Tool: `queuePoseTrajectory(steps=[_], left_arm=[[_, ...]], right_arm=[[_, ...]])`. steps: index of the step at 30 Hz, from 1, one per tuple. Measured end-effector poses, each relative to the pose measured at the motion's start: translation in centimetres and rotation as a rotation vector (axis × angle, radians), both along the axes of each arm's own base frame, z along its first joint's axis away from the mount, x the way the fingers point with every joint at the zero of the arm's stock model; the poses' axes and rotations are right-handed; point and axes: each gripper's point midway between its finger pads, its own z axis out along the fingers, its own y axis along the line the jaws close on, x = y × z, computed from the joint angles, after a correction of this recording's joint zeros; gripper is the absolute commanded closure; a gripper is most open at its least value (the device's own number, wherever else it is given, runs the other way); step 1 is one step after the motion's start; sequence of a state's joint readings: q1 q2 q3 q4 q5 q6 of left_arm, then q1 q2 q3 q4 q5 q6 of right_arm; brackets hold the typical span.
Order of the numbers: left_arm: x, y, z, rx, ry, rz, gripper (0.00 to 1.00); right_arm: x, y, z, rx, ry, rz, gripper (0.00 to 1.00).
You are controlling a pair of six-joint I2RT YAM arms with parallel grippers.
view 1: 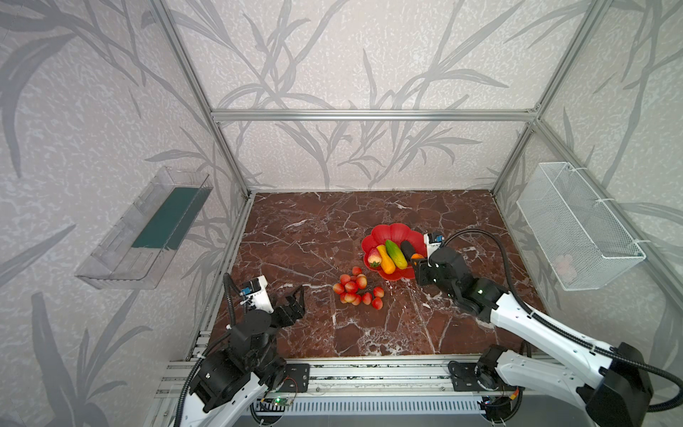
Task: Place and organize the fake fruits in the fruit bowl
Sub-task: 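Place the orange in the bowl with the right gripper, then grasp the strawberry bunch stem with the right gripper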
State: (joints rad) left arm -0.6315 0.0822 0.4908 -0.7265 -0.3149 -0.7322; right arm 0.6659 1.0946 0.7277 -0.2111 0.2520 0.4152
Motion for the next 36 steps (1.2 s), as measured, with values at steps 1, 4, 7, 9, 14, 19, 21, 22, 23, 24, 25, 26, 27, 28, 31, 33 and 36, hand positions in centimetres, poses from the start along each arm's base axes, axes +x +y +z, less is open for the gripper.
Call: queuePoseTrajectory(steps=[1, 4, 7, 9, 14, 19, 21, 22, 23, 24, 25, 26, 27, 28, 31, 33, 36], left_arm=[[0.0, -0.1, 0.0, -0.001, 0.001, -0.005, 0.05], [0.2, -0.6, -0.1, 0.002, 0.011, -0.023, 0.05], [0.3, -1.0, -0.3, 0.007, 0.026, -0.038, 0.05], [0.5, -1.5, -0.5, 0.008, 0.041, -0.056, 0.05], [1.0, -3.4, -1.2, 0.015, 0.091, -0.129, 0.07], [1.6, -6.1, -3.2, 0.055, 0.197, -0.237, 0.12], [1.8, -7.0, -4.2, 0.077, 0.244, -0.274, 0.13], [1.9, -7.5, -4.6, 0.083, 0.263, -0.292, 0.14], [1.9, -7.8, -4.7, 0.088, 0.275, -0.308, 0.14], [2.1, -8.2, -4.9, 0.092, 0.283, -0.323, 0.14], [2.2, -8.6, -5.0, 0.091, 0.288, -0.339, 0.14], [2.3, -8.9, -5.0, 0.091, 0.289, -0.350, 0.14], [2.3, -9.3, -5.0, 0.089, 0.289, -0.368, 0.14], [2.4, -9.6, -5.1, 0.087, 0.289, -0.378, 0.14], [2.7, -10.6, -5.2, 0.078, 0.295, -0.418, 0.15], [2.8, -11.2, -5.3, 0.075, 0.295, -0.440, 0.15], [2.9, -12.1, -5.8, 0.090, 0.308, -0.476, 0.16]], right_arm=[[0.4, -0.2, -0.7, -0.018, 0.015, -0.004, 0.62], [1.5, -0.5, -3.7, -0.076, 0.079, -0.003, 0.62], [2.6, -0.4, -6.5, -0.111, 0.147, 0.000, 0.62], [3.4, -0.2, -8.1, -0.125, 0.179, 0.005, 0.59], [4.4, 0.6, -9.5, -0.131, 0.214, 0.021, 0.37], [4.9, 1.3, -8.4, -0.104, 0.191, 0.034, 0.19], [4.9, 1.4, -7.5, -0.091, 0.174, 0.040, 0.17], [4.8, 1.4, -6.7, -0.080, 0.161, 0.043, 0.17], [4.7, 1.4, -5.9, -0.066, 0.146, 0.049, 0.17], [4.5, 1.6, -4.7, -0.043, 0.123, 0.059, 0.17], [4.2, 1.7, -3.3, -0.014, 0.094, 0.072, 0.17], [3.8, 1.9, -2.3, 0.010, 0.074, 0.086, 0.18], [3.3, 1.9, -1.1, 0.038, 0.050, 0.100, 0.18], [2.8, 1.9, -0.4, 0.059, 0.036, 0.110, 0.18], [0.9, 2.0, 0.5, 0.104, 0.021, 0.145, 0.18], [-0.6, 1.9, -0.3, 0.116, 0.045, 0.162, 0.17], [-2.7, 1.3, -2.2, 0.114, 0.100, 0.167, 0.17]])
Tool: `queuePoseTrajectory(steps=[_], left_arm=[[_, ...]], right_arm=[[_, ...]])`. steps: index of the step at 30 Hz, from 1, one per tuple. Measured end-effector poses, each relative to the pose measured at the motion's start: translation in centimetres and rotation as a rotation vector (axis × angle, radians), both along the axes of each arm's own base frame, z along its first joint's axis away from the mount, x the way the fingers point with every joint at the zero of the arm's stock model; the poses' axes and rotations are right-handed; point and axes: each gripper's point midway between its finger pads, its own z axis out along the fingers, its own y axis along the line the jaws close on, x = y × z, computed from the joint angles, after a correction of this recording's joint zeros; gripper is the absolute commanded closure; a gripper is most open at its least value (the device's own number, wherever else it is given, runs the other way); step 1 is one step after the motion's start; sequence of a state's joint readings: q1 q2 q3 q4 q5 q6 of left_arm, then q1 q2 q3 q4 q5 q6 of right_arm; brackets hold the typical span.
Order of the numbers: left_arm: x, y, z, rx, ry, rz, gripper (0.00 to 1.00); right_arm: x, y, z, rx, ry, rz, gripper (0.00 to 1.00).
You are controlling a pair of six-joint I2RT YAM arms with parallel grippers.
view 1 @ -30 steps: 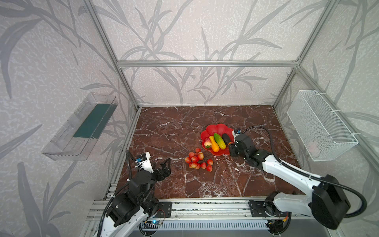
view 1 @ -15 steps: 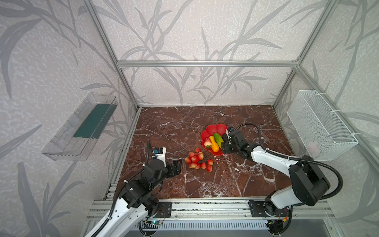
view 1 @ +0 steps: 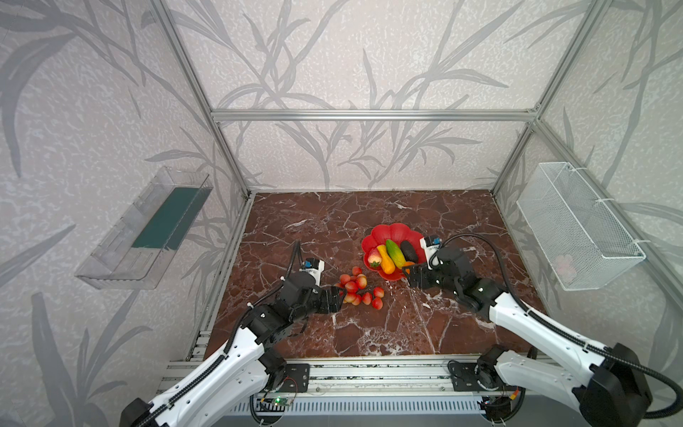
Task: Place and organize the fake fruits in the fruit bowl
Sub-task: 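Grasp the strawberry bunch stem with the right gripper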
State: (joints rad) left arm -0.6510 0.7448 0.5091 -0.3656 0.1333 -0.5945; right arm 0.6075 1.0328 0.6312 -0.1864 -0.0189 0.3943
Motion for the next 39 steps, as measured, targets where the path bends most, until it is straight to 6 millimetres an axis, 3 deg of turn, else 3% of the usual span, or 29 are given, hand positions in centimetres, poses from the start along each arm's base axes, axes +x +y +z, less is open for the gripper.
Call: queuePoseTrajectory(steps=[3, 7, 11, 15, 20, 27, 32, 39], left_arm=[[0.1, -0.9, 0.0, 0.016, -0.003, -0.036, 0.18], [0.5, -2.4, -0.2, 0.037, -0.006, -0.082, 0.20], [0.4, -3.4, -1.7, 0.070, 0.023, -0.113, 0.22], [0.6, -3.6, -3.1, 0.109, 0.042, -0.104, 0.24], [0.8, -2.1, -4.8, 0.160, 0.053, -0.038, 0.26], [0.1, 0.4, -6.1, 0.188, 0.048, 0.048, 0.26], [-0.3, 1.6, -5.4, 0.160, 0.017, 0.091, 0.26], [-1.0, 3.1, -3.4, 0.089, -0.044, 0.142, 0.25]], right_arm=[[-1.5, -0.7, -1.3, -0.003, 0.040, -0.003, 0.17], [-2.3, -0.9, -1.6, 0.004, 0.058, -0.004, 0.17], [-3.0, 0.2, -2.2, -0.001, 0.078, 0.031, 0.18], [-4.2, 2.3, -4.2, -0.040, 0.132, 0.090, 0.20], [-4.8, 5.1, -6.3, -0.083, 0.178, 0.138, 0.22], [-3.3, 8.9, -8.0, -0.089, 0.199, 0.150, 0.24], [-1.8, 10.9, -8.4, -0.114, 0.191, 0.171, 0.26], [-0.4, 15.7, -7.7, -0.158, 0.131, 0.284, 0.27]])
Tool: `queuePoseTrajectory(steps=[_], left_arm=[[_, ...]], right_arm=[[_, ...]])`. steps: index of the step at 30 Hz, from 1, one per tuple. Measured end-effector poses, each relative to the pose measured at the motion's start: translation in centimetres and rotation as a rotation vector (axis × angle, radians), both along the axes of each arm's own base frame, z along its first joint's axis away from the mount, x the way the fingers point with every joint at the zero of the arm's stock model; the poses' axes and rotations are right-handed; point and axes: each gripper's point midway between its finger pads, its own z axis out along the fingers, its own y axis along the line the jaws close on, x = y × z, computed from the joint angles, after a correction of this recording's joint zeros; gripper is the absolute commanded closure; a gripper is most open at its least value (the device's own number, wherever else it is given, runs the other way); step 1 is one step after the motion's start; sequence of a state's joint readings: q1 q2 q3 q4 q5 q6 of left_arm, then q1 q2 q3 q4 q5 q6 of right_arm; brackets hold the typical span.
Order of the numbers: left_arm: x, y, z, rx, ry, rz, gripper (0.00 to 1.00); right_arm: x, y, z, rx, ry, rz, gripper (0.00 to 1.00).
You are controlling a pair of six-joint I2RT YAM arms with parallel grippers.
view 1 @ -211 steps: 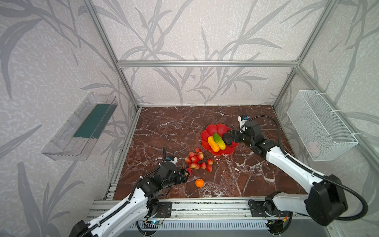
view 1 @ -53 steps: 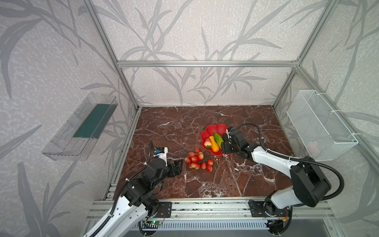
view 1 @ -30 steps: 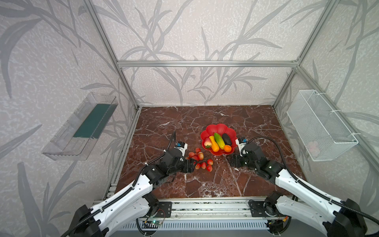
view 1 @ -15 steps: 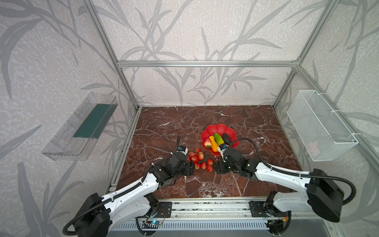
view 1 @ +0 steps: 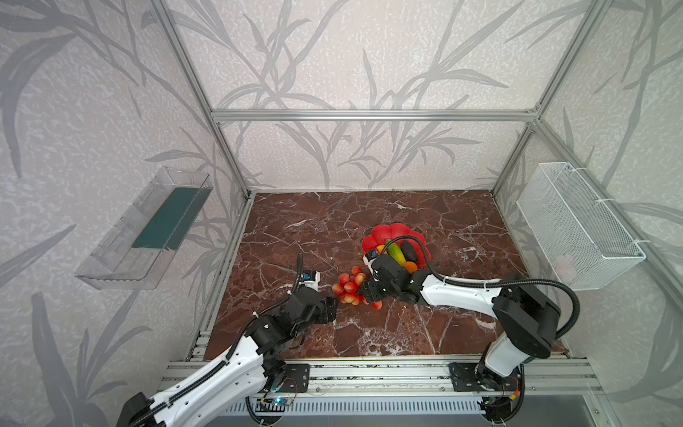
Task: Place and organize the fake fruits in the fruit bowl
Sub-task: 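Grasp the strawberry bunch stem with the right gripper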
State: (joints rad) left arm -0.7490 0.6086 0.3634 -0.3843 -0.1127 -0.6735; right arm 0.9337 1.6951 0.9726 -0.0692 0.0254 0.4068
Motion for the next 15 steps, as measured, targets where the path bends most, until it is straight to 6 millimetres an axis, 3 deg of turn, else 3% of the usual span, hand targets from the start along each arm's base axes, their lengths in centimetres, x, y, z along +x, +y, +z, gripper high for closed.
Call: queuePoseTrajectory(steps=[5, 10, 15], left_arm=[[-0.4, 0.8, 1.5, -0.045, -0.045, 0.025, 0.25], [-0.7, 1.2, 1.3, -0.042, -0.039, 0.031, 0.25], [-0.9, 1.4, 0.9, -0.026, -0.023, 0.031, 0.25]], right_arm=[[0.6, 2.4, -1.0, -0.035, -0.014, 0.061, 0.28], [1.6, 3.9, -2.4, -0.072, -0.022, 0.108, 0.31], [2.1, 5.1, -3.1, -0.090, -0.038, 0.168, 0.43]])
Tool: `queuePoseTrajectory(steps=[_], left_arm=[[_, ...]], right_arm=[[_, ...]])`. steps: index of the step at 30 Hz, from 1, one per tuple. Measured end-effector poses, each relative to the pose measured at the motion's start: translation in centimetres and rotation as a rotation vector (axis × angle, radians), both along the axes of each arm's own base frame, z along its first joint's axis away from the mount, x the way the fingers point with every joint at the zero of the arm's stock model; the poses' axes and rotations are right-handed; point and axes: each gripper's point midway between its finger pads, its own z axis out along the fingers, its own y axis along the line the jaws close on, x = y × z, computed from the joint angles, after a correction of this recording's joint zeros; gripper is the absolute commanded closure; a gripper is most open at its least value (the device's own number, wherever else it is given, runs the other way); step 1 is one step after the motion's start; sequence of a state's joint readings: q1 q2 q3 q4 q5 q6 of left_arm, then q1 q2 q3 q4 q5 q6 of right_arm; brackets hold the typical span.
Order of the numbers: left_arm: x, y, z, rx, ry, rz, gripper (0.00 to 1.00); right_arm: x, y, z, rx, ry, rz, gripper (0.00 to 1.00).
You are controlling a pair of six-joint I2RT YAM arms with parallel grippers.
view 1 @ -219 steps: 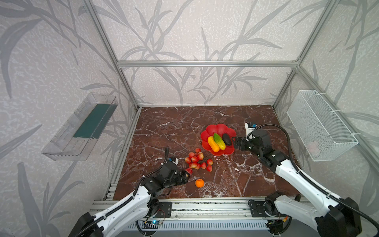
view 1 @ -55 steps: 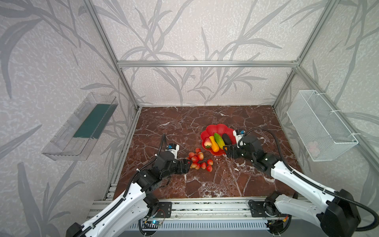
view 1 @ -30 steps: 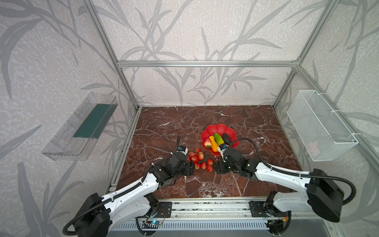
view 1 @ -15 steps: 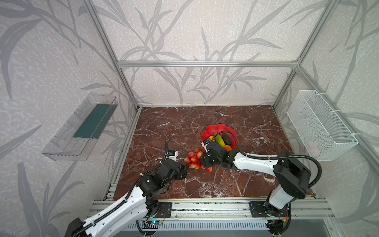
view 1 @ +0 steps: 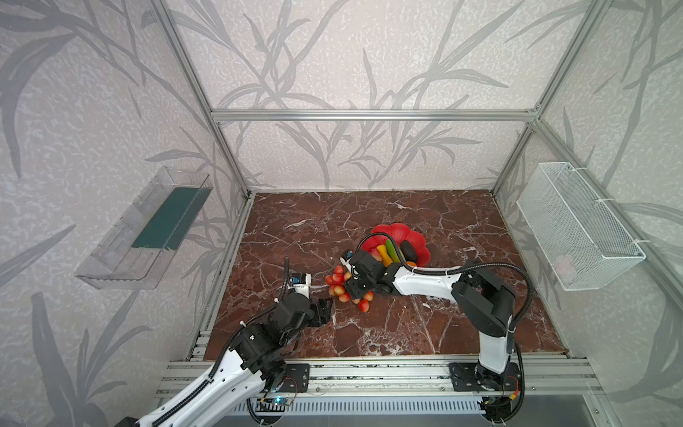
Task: Place and organize the fake fruits in the fruit bowl
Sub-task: 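Grasp the strawberry bunch stem with the right gripper, then lift the strawberry bunch and lay it over the bowl with the right gripper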
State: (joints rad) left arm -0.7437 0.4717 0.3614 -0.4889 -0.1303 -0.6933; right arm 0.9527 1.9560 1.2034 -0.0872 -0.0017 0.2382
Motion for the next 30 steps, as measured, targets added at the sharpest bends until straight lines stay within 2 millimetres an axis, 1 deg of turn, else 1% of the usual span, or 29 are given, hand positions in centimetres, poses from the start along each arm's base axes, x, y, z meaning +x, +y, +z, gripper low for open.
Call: queuePoseTrajectory(steps=[3, 9, 11, 15, 19, 20, 23, 26, 30], left_arm=[[-0.1, 0.1, -0.2, 0.007, 0.006, 0.002, 0.25], [-0.1, 0.2, -0.2, 0.013, 0.006, 0.000, 0.24], [-0.1, 0.2, 0.0, 0.010, -0.003, -0.003, 0.24], [-0.1, 0.3, 0.7, -0.008, -0.033, -0.008, 0.24], [-0.2, 0.3, 1.9, -0.044, -0.080, -0.008, 0.24], [-0.2, 0.4, 2.2, -0.050, -0.089, -0.009, 0.24], [-0.2, 0.4, 2.9, -0.069, -0.117, -0.010, 0.24], [-0.3, 0.5, 3.5, -0.084, -0.143, -0.012, 0.23], [-0.3, 0.6, 4.0, -0.092, -0.165, -0.016, 0.23]], right_arm=[[-0.1, 0.3, -0.5, -0.010, 0.001, 0.029, 0.50], [-0.6, 0.8, -1.2, -0.007, 0.026, 0.070, 0.69], [-0.7, 0.9, -1.2, -0.001, 0.030, 0.078, 0.77], [-1.0, 1.2, -1.1, 0.011, 0.042, 0.090, 1.00], [-1.1, 1.3, -0.5, 0.027, 0.045, 0.094, 1.00], [-1.1, 1.4, -0.1, 0.033, 0.044, 0.093, 1.00], [-1.1, 1.5, 1.8, 0.068, 0.030, 0.087, 1.00], [-1.1, 1.5, 4.4, 0.112, 0.003, 0.082, 1.00], [-1.0, 1.4, 8.7, 0.181, -0.050, 0.072, 1.00]])
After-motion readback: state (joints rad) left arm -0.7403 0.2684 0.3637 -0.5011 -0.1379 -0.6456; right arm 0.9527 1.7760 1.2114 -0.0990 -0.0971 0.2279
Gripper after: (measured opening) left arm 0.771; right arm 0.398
